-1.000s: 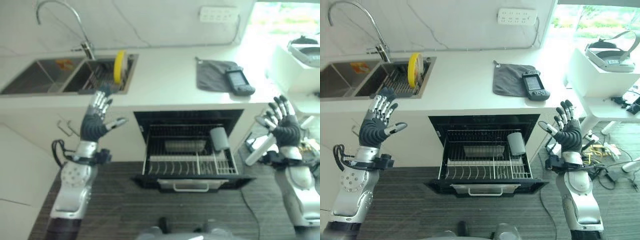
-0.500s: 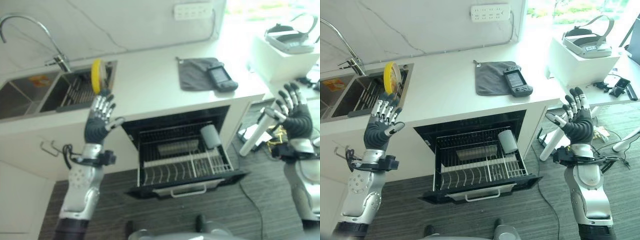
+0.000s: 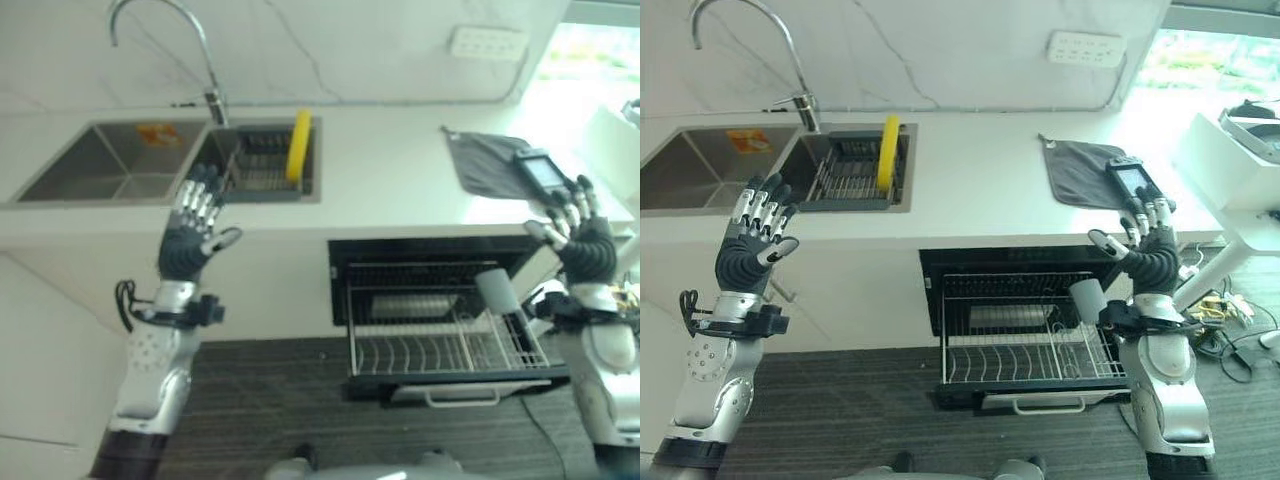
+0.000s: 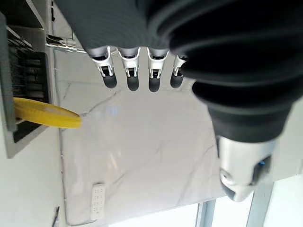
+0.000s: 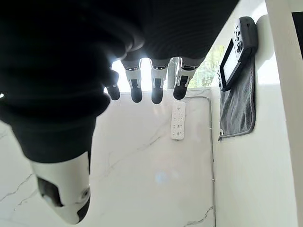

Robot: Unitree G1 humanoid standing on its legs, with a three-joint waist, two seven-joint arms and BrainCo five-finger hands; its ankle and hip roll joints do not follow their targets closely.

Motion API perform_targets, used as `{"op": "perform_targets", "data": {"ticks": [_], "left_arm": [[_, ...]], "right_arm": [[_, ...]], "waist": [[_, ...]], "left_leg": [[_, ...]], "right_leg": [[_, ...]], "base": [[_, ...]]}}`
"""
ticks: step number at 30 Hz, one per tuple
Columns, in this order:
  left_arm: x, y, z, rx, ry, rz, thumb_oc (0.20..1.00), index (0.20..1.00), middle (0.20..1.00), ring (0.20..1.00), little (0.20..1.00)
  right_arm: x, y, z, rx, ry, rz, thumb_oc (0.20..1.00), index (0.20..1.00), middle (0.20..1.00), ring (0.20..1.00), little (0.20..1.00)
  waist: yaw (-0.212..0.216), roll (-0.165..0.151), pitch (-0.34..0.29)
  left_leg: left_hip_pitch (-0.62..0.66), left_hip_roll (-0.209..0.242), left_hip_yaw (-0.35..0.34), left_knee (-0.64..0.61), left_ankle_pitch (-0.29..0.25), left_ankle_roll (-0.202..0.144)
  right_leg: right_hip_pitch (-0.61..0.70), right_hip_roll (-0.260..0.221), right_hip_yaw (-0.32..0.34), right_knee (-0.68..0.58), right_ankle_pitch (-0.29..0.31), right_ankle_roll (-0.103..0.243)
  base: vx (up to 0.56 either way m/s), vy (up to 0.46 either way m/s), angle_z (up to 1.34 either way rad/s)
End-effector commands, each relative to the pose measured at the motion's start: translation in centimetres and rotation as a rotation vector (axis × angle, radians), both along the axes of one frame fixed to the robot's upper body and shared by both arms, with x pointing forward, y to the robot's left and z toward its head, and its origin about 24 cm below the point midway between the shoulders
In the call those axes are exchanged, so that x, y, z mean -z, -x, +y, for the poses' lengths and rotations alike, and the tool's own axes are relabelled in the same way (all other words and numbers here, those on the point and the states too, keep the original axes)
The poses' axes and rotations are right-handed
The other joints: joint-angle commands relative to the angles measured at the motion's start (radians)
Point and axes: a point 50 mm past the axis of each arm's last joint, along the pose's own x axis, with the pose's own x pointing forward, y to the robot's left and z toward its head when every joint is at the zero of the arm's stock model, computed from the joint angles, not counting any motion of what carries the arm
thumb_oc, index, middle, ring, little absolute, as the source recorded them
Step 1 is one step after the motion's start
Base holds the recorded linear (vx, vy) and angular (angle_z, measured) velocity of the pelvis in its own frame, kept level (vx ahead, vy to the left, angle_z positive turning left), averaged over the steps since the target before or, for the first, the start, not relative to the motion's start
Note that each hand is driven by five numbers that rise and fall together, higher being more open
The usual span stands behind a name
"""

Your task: Place the dishes in the dishwasher.

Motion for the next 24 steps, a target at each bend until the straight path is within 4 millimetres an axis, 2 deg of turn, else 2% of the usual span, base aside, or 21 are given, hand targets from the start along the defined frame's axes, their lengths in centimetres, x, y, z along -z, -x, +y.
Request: {"op": "perform_targets", "data": {"ticks": [1,2,3,4,6,7,10,13,18,21,24], "left_arm": [[-3.1,0.4,0.3,0.013,-0.018,-0.117,1.000,1.000,1.000,1.000,1.000],[-3.1,0.4,0.2,0.013,-0.019,-0.114,1.000,1.000,1.000,1.000,1.000],[-3.2,0.2,0.1,0.020,-0.008,-0.113,1.000,1.000,1.000,1.000,1.000],[-3.2,0.1,-0.1,0.025,-0.004,-0.114,1.000,1.000,1.000,1.000,1.000],[-3.1,-0.1,-0.5,0.035,0.009,-0.116,1.000,1.000,1.000,1.000,1.000],[-3.0,-0.2,-0.8,0.041,0.016,-0.113,1.000,1.000,1.000,1.000,1.000],[-2.4,-0.2,-1.2,0.056,0.021,-0.108,1.000,1.000,1.000,1.000,1.000],[-2.2,-0.1,-1.4,0.078,0.003,-0.111,1.000,1.000,1.000,1.000,1.000],[-2.1,-0.3,-1.9,0.115,0.003,-0.092,1.000,1.000,1.000,1.000,1.000],[-2.0,-0.1,-1.7,0.121,0.005,-0.075,1.000,1.000,1.000,1.000,1.000],[-2.0,-0.1,-1.9,0.135,-0.008,-0.075,1.000,1.000,1.000,1.000,1.000]], "right_arm": [[-2.7,-1.0,0.8,-0.038,0.038,-0.145,1.000,1.000,1.000,1.000,1.000],[-2.8,-1.1,1.0,-0.043,0.034,-0.145,1.000,1.000,1.000,1.000,1.000],[-3.0,-1.2,1.0,-0.047,0.037,-0.149,1.000,1.000,1.000,1.000,1.000],[-3.1,-1.2,1.0,-0.047,0.044,-0.150,1.000,1.000,1.000,1.000,1.000],[-3.3,-1.2,0.9,-0.045,0.053,-0.154,1.000,1.000,1.000,1.000,1.000],[-3.2,-1.0,0.7,-0.042,0.054,-0.156,1.000,1.000,1.000,1.000,1.000],[-3.0,-0.4,0.2,-0.037,0.051,-0.156,1.000,1.000,1.000,1.000,1.000],[-2.5,0.2,-0.1,-0.035,0.034,-0.152,1.000,1.000,1.000,1.000,1.000],[-2.1,0.0,0.3,-0.016,0.005,-0.140,1.000,1.000,1.000,1.000,1.000],[-1.8,-0.1,0.5,-0.017,-0.018,-0.118,1.000,1.000,1.000,1.000,1.000],[-1.6,-0.4,0.7,-0.014,-0.032,-0.112,1.000,1.000,1.000,1.000,1.000]], "waist": [[0.036,0.032,-0.018],[0.041,0.034,-0.017],[0.045,0.038,-0.014],[0.042,0.038,-0.013],[0.020,0.033,-0.011],[0.001,0.028,-0.012],[-0.020,0.021,-0.018],[-0.040,0.028,-0.014],[-0.055,0.039,-0.013],[-0.058,0.049,-0.018],[-0.067,0.062,-0.028]], "left_leg": [[0.068,0.052,-0.028,-0.092,0.004,-0.029],[0.064,0.048,-0.024,-0.092,0.005,-0.023],[0.060,0.034,-0.013,-0.092,0.004,-0.007],[0.057,0.023,-0.010,-0.092,0.007,0.001],[0.050,0.004,-0.019,-0.092,0.017,0.012],[0.050,-0.014,-0.038,-0.092,0.023,0.014],[0.050,-0.043,-0.066,-0.092,0.031,0.012],[0.071,-0.053,-0.078,-0.092,0.027,0.013],[0.104,-0.060,-0.079,-0.092,0.018,0.009],[0.121,-0.058,-0.074,-0.092,0.012,0.006],[0.142,-0.050,-0.016,-0.092,0.003,0.003]], "right_leg": [[0.039,0.055,-0.143,0.012,-0.081,0.086],[0.039,0.088,-0.159,0.024,-0.111,0.076],[0.037,0.159,-0.180,0.075,-0.187,0.050],[0.028,0.193,-0.172,0.107,-0.207,0.040],[0.001,0.274,-0.110,0.151,-0.220,0.025],[-0.010,0.331,-0.056,0.153,-0.226,0.016],[-0.008,0.389,-0.029,0.112,-0.219,0.003],[-0.047,0.383,-0.042,0.122,-0.181,0.010],[-0.054,0.381,-0.062,0.096,-0.166,0.008],[-0.041,0.384,-0.050,0.069,-0.170,0.004],[-0.012,0.393,-0.056,0.019,-0.209,-0.013]], "base": [[-0.05,0.278,-0.56],[-0.07,0.415,-0.70],[-0.06,0.316,-0.54],[-0.06,0.312,-0.42],[-0.05,0.160,-0.11],[-0.03,0.080,0.12],[0.00,0.002,0.30],[-0.01,-0.067,0.04],[-0.02,-0.162,0.24],[0.00,-0.198,0.09],[-0.02,-0.134,0.07]]}}
